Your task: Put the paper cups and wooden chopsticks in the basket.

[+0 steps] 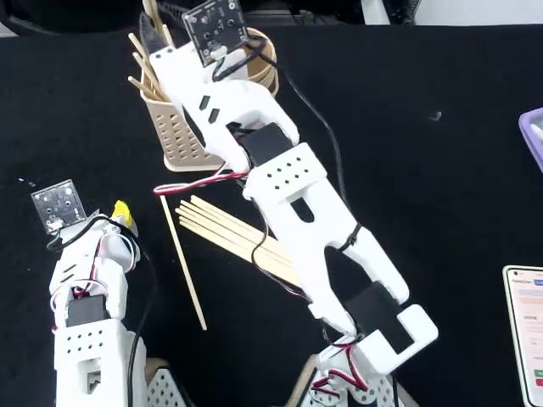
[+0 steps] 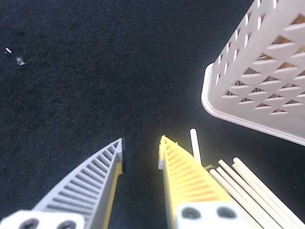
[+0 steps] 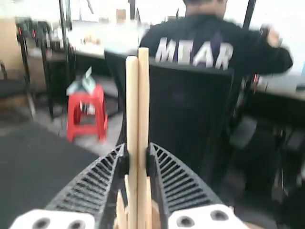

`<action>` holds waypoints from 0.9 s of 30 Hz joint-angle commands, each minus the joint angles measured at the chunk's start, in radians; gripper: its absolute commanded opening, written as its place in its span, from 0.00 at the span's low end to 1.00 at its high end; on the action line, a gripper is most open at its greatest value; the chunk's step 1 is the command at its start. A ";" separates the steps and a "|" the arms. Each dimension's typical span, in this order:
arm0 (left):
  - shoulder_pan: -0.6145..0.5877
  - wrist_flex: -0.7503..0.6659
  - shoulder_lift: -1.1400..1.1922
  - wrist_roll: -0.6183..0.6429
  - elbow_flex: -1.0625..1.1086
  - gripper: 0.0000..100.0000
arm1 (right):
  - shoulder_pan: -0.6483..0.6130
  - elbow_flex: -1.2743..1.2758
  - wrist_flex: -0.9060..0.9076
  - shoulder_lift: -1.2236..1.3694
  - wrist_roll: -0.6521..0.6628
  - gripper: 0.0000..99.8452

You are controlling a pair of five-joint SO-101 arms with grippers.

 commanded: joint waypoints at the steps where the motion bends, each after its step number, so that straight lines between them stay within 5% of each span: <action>1: 0.010 -0.025 -0.015 -0.008 -0.008 0.13 | 0.002 -0.077 0.149 -0.010 -0.005 0.12; 4: 0.010 -0.025 -0.015 -0.008 -0.008 0.13 | 0.006 -0.170 0.292 -0.010 -0.008 0.20; 13: 0.010 -0.025 -0.015 -0.008 -0.008 0.13 | 0.000 -0.498 0.862 -0.079 -0.002 0.07; 18: 0.012 -0.025 -0.015 -0.008 -0.008 0.13 | 0.002 -0.498 1.215 -0.125 0.000 0.12; 27: 0.005 -0.025 -0.015 -0.008 -0.008 0.13 | -0.023 -0.105 1.272 -0.193 0.092 0.13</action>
